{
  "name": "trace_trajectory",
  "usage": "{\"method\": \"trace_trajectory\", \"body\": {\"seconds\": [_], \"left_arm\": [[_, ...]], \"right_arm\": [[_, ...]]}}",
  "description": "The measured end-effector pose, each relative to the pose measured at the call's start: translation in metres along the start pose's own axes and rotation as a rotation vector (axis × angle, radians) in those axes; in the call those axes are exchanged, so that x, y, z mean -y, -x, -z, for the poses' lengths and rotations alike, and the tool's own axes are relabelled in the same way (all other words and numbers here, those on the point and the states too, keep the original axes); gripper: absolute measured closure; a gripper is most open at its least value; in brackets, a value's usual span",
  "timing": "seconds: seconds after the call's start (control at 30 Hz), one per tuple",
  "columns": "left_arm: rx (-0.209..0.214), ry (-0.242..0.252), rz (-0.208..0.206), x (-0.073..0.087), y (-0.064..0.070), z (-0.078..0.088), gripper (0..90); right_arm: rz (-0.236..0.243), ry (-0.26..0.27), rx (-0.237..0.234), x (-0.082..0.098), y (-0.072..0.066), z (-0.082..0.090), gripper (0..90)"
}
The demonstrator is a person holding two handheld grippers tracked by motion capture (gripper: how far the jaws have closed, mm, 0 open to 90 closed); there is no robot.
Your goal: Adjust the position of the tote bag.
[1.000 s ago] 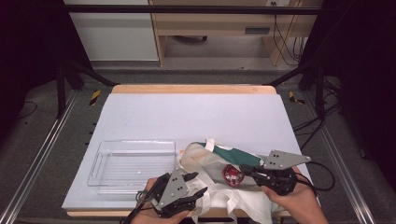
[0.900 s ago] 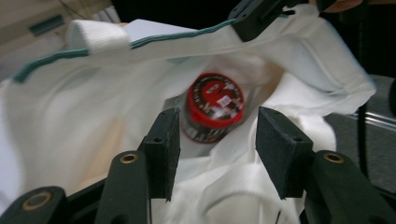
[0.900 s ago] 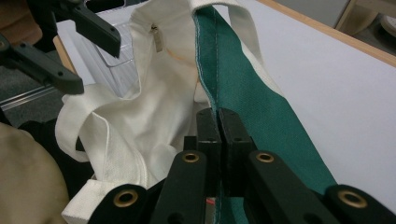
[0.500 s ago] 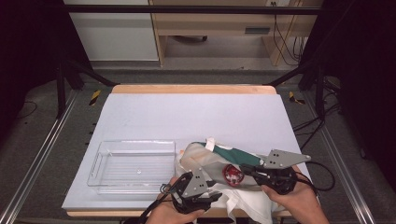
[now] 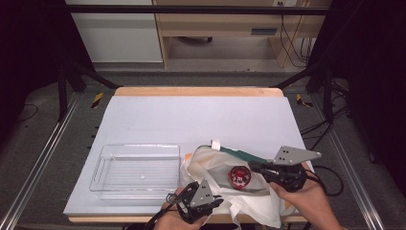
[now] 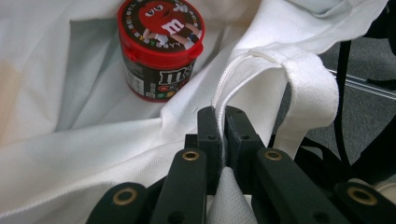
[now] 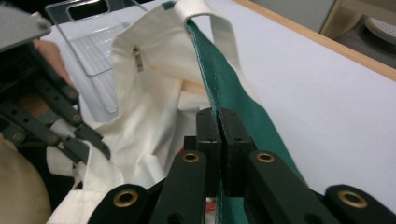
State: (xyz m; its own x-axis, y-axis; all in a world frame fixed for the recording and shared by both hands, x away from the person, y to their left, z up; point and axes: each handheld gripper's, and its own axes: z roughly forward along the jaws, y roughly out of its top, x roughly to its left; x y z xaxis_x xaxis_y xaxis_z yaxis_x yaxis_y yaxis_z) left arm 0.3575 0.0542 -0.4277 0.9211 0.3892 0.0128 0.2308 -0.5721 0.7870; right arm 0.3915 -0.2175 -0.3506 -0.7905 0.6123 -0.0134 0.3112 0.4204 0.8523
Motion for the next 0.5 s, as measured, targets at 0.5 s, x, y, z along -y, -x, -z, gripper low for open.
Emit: {"method": "trace_trajectory", "body": {"seconds": [0.5], "left_arm": [[-0.026, 0.008, -0.009, 0.005, 0.006, -0.001, 85.8]], "right_arm": [[-0.076, 0.013, 0.055, -0.008, 0.038, -0.01, 88.1]]}}
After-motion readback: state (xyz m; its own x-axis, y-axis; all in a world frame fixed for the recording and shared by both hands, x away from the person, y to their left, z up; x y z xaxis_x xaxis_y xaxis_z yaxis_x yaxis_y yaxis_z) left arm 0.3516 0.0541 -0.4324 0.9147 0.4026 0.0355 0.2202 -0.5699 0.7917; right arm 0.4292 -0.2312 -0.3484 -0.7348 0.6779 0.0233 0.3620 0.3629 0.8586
